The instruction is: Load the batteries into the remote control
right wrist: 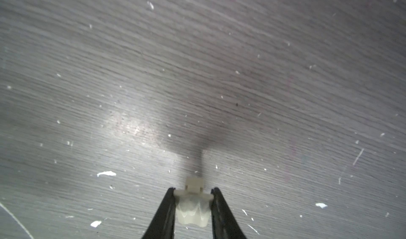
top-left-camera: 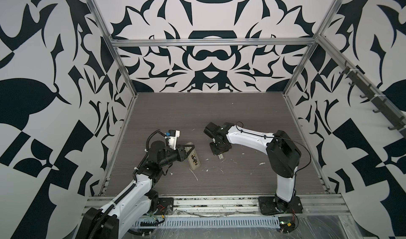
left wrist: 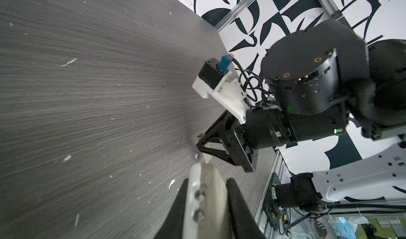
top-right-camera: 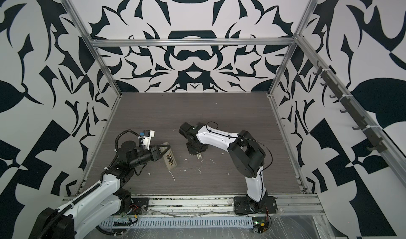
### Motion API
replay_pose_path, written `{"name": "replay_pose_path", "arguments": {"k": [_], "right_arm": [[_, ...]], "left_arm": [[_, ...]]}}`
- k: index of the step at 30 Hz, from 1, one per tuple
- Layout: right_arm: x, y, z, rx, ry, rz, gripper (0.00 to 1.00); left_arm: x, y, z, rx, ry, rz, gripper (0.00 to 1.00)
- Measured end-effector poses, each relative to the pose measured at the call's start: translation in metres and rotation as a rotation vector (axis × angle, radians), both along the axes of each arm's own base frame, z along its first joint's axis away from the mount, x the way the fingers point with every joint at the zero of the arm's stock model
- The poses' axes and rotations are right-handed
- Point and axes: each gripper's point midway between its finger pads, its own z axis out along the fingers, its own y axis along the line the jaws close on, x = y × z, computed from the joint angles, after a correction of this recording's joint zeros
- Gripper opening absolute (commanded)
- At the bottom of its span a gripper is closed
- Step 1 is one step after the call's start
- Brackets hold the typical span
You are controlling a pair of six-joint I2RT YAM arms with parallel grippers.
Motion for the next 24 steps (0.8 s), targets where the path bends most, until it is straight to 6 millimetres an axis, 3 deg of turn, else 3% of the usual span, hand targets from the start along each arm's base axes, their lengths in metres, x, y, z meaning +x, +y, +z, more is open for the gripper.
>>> {"name": "replay_pose_path", "arguments": {"k": [9, 24], "right_arm": [[0.001, 0.000, -0.003, 0.002, -0.006, 0.005, 0.32], [-0.005, -0.008, -0.014, -0.023, 0.009, 0.003, 0.52]], "left_arm": [[0.001, 0.000, -0.002, -0.002, 0.010, 0.003, 0.00], [0.002, 0.001, 0.003, -0.005, -0.009, 0.013, 0.00]]}}
